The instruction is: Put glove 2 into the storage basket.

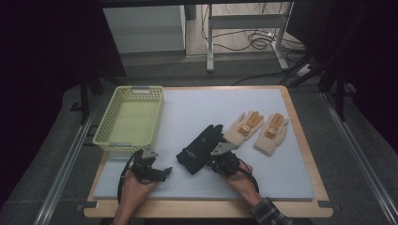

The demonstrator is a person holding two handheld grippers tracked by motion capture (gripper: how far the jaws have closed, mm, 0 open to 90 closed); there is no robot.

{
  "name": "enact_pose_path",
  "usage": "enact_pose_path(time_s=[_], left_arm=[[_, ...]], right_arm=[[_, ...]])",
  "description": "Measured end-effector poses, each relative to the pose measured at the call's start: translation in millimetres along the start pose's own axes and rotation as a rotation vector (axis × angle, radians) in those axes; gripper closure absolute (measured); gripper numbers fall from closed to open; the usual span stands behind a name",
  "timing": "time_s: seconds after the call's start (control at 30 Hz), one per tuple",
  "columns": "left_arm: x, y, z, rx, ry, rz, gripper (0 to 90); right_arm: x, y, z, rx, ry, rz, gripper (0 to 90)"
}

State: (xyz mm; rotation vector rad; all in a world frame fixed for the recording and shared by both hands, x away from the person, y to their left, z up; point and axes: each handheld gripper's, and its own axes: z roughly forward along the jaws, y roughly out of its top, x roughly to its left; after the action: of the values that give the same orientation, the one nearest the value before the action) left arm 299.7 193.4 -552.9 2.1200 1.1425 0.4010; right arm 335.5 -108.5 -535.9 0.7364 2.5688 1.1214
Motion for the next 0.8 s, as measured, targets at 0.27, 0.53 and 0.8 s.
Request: enact_pose_path(time_s=[0.27, 0.53, 0.8], left_arm=[[0.1, 0.0, -0.1, 0.001, -0.001, -0.001, 3.4], [0.2, -0.1, -0.1, 0.001, -0.001, 0.000, 3.4], [0.2, -0.1, -0.1, 0.000, -0.001, 0.000, 3.4]], right_arm=[[-3.4, -2.2, -16.8, -0.021, -0.016, 0.003, 69.6], [-16.3, -12.9, -43.2, -0.046, -0.079, 0.019, 56.9], [-32.0, -30.5, -64.2, -0.050, -0.134, 0.076, 38.4]])
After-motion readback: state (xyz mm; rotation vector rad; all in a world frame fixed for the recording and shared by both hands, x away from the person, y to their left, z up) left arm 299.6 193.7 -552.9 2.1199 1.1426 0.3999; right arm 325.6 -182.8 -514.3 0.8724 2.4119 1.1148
